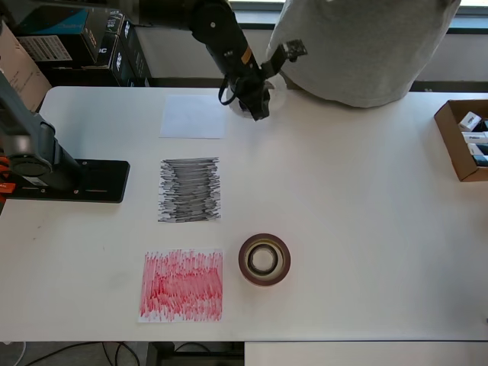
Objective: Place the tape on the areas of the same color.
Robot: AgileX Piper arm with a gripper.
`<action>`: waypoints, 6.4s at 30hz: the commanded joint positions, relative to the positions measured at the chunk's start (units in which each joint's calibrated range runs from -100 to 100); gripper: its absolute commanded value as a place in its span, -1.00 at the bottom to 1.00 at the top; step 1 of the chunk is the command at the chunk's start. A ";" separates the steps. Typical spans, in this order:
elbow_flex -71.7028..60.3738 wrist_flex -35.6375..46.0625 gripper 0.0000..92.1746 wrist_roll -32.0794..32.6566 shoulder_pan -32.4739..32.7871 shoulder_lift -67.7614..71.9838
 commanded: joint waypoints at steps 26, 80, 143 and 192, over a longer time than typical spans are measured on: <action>34.51 -18.19 -1.00 -9.42 9.58 -6.60; 31.70 -21.66 -0.11 -4.51 11.00 1.44; -10.01 8.12 0.38 -6.88 -25.55 -6.70; -15.47 7.10 0.37 -6.15 -25.23 26.98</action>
